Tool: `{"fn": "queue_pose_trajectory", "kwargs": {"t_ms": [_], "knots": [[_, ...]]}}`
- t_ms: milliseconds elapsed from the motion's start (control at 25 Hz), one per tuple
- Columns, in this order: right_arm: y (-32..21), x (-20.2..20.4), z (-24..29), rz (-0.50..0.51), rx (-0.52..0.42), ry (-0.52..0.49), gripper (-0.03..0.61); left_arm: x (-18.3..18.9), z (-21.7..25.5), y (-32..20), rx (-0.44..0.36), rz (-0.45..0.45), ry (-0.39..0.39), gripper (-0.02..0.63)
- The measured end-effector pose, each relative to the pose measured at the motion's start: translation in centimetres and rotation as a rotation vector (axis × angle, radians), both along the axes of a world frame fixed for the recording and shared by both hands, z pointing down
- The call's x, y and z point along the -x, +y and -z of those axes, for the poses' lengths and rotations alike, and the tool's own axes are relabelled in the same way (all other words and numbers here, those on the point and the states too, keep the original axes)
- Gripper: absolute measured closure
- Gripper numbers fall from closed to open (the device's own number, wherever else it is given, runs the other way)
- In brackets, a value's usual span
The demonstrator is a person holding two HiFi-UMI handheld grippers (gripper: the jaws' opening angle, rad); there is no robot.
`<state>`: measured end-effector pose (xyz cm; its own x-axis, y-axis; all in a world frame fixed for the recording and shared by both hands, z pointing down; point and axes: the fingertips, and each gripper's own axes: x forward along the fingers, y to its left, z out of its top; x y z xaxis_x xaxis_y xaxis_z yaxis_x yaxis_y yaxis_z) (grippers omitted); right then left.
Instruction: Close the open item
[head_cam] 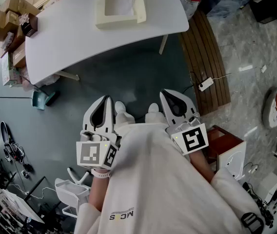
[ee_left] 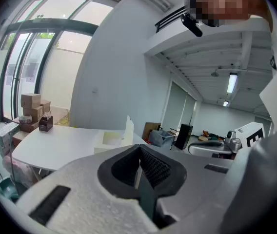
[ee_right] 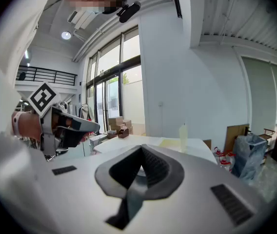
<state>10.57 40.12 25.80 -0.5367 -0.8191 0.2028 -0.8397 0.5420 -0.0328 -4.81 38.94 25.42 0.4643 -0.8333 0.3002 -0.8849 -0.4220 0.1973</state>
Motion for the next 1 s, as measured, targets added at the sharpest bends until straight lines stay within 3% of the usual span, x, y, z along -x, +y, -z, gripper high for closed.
{"fn": "queue_pose_trajectory", "kwargs": {"t_ms": [240,640,760,1000], "knots": [[-1.0,4.7,1.8,-0.030,-0.010,-0.014,0.565,4.2,1.6,-1.0,-0.017,-0.025,-0.009,0.589],[-1.1,8.7,1.4,-0.069,0.013,-0.008,0.565,7.8,1.9,-1.8,-0.035,-0.080,0.015,0.589],[-1.3,8.9,0.9,-0.128,0.030,-0.048,0.563,9.9,2.4,-2.1,-0.040,-0.094,0.013,0.589],[-2.5,9.8,0.6,-0.274,-0.017,-0.025,0.561,14.3,0.8,-4.5,-0.012,-0.107,0.053,0.588]]}}
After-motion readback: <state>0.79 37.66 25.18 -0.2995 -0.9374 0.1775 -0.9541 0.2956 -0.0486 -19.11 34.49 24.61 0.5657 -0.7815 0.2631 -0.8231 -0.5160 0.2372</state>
